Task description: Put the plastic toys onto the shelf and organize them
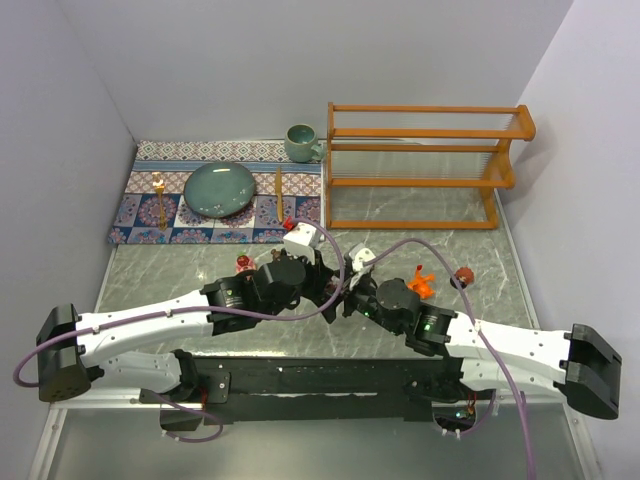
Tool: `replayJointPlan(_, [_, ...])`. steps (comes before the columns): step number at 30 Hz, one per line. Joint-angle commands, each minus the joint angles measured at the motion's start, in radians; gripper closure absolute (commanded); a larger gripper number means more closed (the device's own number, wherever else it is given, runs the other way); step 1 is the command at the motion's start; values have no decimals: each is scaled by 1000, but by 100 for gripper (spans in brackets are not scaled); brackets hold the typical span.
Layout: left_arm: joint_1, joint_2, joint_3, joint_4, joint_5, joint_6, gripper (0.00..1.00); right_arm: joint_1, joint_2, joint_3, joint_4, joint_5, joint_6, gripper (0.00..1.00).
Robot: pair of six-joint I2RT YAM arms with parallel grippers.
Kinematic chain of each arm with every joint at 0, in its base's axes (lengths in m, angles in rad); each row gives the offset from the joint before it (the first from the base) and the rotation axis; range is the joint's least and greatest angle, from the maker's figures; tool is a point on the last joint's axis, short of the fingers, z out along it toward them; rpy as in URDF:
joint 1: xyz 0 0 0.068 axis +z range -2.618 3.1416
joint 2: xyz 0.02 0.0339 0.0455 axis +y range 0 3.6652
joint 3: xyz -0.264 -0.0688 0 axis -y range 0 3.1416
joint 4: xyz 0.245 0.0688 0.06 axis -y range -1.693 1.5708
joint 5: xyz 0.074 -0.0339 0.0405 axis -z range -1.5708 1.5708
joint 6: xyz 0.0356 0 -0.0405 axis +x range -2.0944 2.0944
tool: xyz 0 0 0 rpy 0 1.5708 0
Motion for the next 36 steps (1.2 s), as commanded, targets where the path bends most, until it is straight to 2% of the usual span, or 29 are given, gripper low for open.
replayJointPlan(1, [-10, -19, 46, 40, -7, -13, 99, 12, 18, 51, 44, 14, -1, 16])
replayJointPlan(3, [-8, -19, 44, 45, -5, -13, 99, 15, 24, 54, 44, 20, -2, 23])
replayJointPlan(4, [-8, -17, 44, 45, -5, -12, 99, 15, 24, 54, 44, 22, -4, 32])
replayJointPlan(6, [-10, -16, 49, 36, -7, -9, 99, 17, 19, 51, 42, 34, -2, 45])
replayJointPlan(7, [-10, -13, 51, 29, -10, -10, 99, 17, 18, 51, 41, 34, -2, 57])
replayJointPlan(9, [-10, -11, 54, 17, -13, -10, 93, 17, 15, 51, 33, 40, -4, 69])
replayJointPlan(10, [-10, -13, 55, 13, -16, -12, 88, 17, 15, 51, 32, 53, -2, 81])
replayJointPlan(11, [-8, -14, 57, 11, -18, -12, 72, 15, 12, 46, 28, 60, -1, 86])
replayJointPlan(13, [-10, -31, 61, -1, -22, -10, 55, 15, 6, 37, 42, 71, 6, 94])
replayJointPlan(14, [-8, -37, 63, -9, -50, -10, 37, 11, -2, 23, 50, 74, 7, 96])
replayJointPlan(17, [-4, -70, 89, -79, -140, -15, 11, -14, -19, 14, 47, 79, 10, 100])
replayJointPlan(20, [19, -112, 130, -164, -206, 7, 1, -60, -42, 6, 38, 76, 7, 100])
replayJointPlan(24, [102, -192, 173, -237, -214, 57, 3, -161, -68, 0, 42, 41, 10, 100])
replayJointPlan(26, [177, -255, 169, -256, -205, 73, 3, -221, -80, 3, 47, 19, 10, 100])
replayJointPlan(30, [245, -358, 132, -302, -217, 71, 3, -348, -87, 26, 71, -1, -19, 100])
replayJointPlan(33, [274, -445, 72, -308, -266, 91, 3, -474, -50, 58, 114, -15, -36, 100])
replayJointPlan(36, [323, -482, 22, -307, -269, 119, 3, -534, 33, 98, 185, -30, -60, 100])
